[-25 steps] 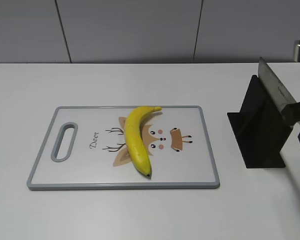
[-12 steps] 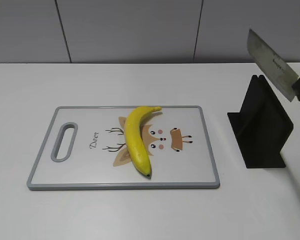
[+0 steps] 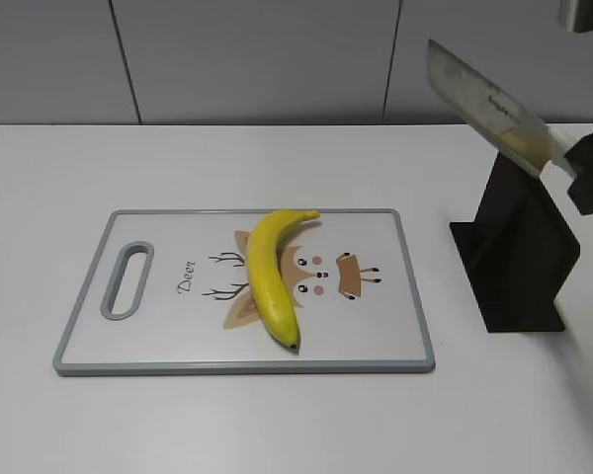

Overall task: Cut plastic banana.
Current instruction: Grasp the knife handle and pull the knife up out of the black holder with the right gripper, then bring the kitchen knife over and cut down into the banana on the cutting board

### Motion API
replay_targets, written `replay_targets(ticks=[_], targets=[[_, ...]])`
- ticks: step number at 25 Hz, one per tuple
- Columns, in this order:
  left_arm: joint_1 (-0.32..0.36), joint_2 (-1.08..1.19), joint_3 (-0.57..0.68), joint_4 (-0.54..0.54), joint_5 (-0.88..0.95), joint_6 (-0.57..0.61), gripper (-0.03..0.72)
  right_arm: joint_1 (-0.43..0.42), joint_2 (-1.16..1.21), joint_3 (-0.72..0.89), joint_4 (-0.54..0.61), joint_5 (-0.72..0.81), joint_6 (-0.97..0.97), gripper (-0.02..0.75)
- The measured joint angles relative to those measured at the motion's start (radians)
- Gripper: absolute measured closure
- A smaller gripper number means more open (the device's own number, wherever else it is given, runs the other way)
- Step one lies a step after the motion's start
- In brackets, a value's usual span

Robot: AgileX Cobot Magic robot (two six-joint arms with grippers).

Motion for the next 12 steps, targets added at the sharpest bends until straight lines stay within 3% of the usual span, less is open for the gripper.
replay_targets(ticks=[5,12], targets=[[-0.026,0.181,-0.07,-0.062,-0.048,0.091,0.198,0.0,0.049,-0.059,0.009,0.006,-0.111,0.557],[-0.126,0.483,-0.253,-0.082,-0.055,0.276,0.198,0.0,0.138,-0.145,0.102,0.022,-0.304,0.557]])
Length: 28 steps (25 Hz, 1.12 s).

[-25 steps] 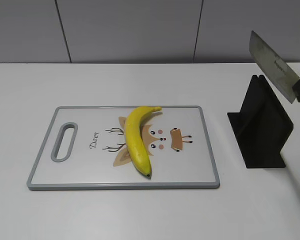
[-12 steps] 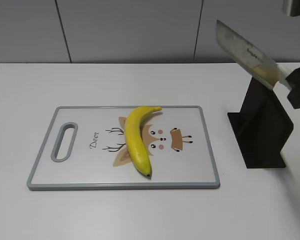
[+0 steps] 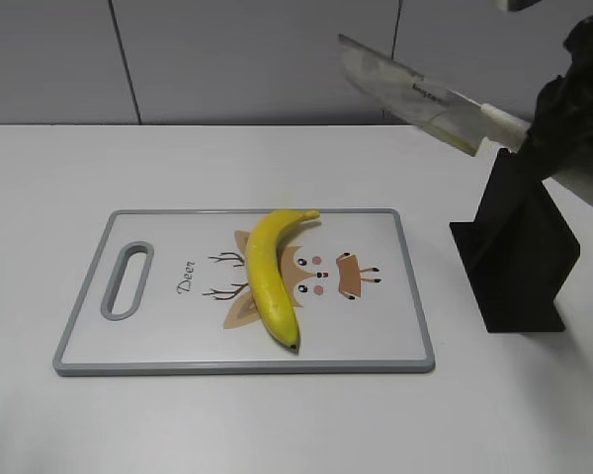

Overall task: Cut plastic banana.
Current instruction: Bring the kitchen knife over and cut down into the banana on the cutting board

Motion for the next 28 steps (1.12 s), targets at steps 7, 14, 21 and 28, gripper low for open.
replay_targets(ticks=[7,14,21,28], targets=[[-0.063,0.336,-0.29,-0.047,0.049,0.249,0.198,0.0,0.054,-0.016,0.032,0.04,-0.225,0.557],[-0.11,0.616,-0.574,-0.078,0.22,0.518,0.198,0.0,0.111,-0.071,0.062,0.075,-0.39,0.557],[-0.218,0.845,-0.701,-0.093,0.268,0.764,0.198,0.004,0.222,-0.21,0.094,0.137,-0.477,0.557],[-0.326,0.969,-0.773,-0.1,0.241,0.849,0.198,0.05,0.315,-0.271,0.118,0.143,-0.569,0.557]])
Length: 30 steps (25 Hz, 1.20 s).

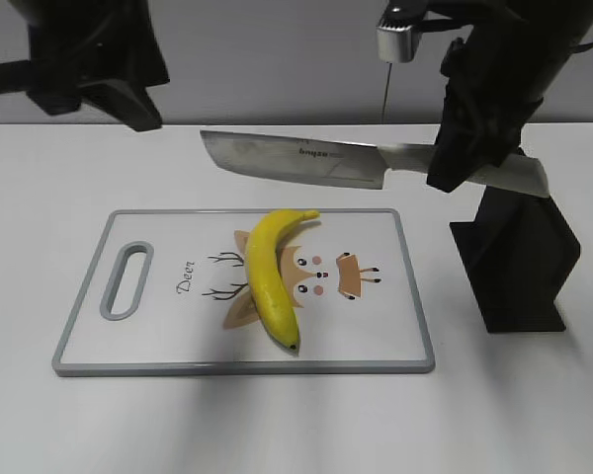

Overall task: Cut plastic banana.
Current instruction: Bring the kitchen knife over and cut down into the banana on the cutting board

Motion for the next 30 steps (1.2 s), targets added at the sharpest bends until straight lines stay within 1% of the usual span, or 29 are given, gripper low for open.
replay_targets(ticks=[3,6,10,15,20,24,27,28,30], targets=[[-0.022,0.053,-0.036,-0.014,-0.012,0.017,0.198,0.01,0.014,-0.002,0.008,-0.011,-0.029,0.557],[-0.029,0.093,-0.059,-0.043,-0.014,0.045,0.198,0.01,0.017,-0.002,0.023,-0.035,-0.066,0.557],[-0.031,0.14,-0.061,-0.058,-0.014,0.072,0.198,0.01,0.017,-0.002,0.059,-0.042,-0.115,0.557],[-0.031,0.191,-0.061,-0.058,-0.026,0.076,0.199,0.01,0.017,-0.002,0.07,-0.043,-0.14,0.557],[-0.031,0.198,-0.061,-0.057,-0.034,0.076,0.233,0.01,0.017,-0.002,0.087,-0.05,-0.164,0.557],[-0.031,0.209,-0.063,-0.056,-0.037,0.076,0.246,0.01,0.017,-0.002,0.094,-0.051,-0.177,0.557],[-0.031,0.21,-0.063,-0.052,-0.036,0.076,0.293,0.01,0.017,-0.002,0.093,-0.053,-0.18,0.557],[-0.03,0.21,-0.064,-0.049,-0.034,0.077,0.331,0.01,0.017,-0.002,0.093,-0.054,-0.182,0.557],[-0.03,0.21,-0.064,-0.04,-0.023,0.077,0.44,0.01,0.017,-0.002,0.092,-0.055,-0.186,0.557]])
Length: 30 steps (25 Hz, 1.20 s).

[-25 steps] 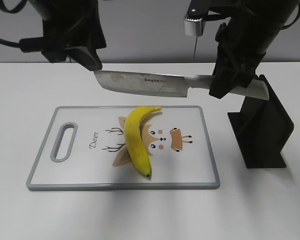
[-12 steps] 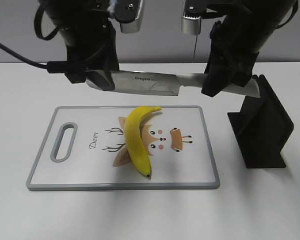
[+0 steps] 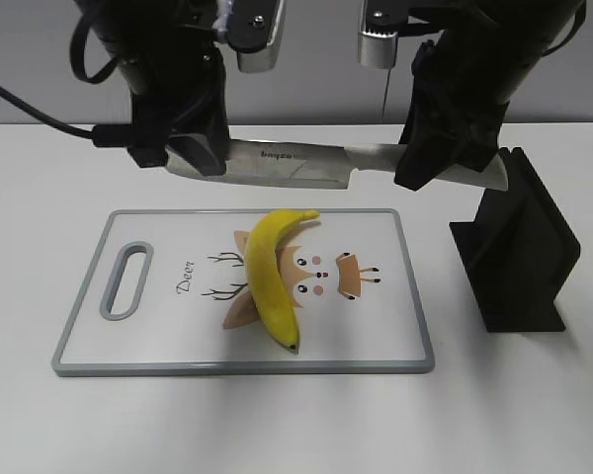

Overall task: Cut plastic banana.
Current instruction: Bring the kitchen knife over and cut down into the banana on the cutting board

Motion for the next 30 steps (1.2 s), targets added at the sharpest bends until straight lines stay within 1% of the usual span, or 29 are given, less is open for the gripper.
replay_targets(ticks=[1,3,4,6,15,25,30], targets=[[0.0,0.0,0.0,0.009,0.007,0.0,0.493,0.0,0.001,0.0,0.0,-0.001,-0.001,0.557],[0.0,0.0,0.0,0.028,0.015,0.001,0.624,0.0,0.005,0.0,0.0,-0.001,-0.001,0.557],[0.0,0.0,0.0,0.033,0.017,0.001,0.661,0.0,0.01,-0.001,0.0,-0.003,-0.002,0.557],[0.002,0.0,0.0,0.035,0.02,-0.003,0.691,0.0,0.02,-0.001,0.0,-0.006,-0.004,0.557],[0.004,0.069,-0.004,0.039,-0.015,-0.034,0.698,0.0,0.065,-0.001,-0.031,-0.044,-0.012,0.557],[0.005,0.158,-0.004,0.056,-0.021,-0.089,0.698,0.0,0.177,-0.001,-0.031,-0.073,-0.013,0.557],[0.007,0.2,-0.004,0.053,-0.02,-0.095,0.698,0.0,0.233,-0.002,-0.027,-0.088,-0.018,0.557]])
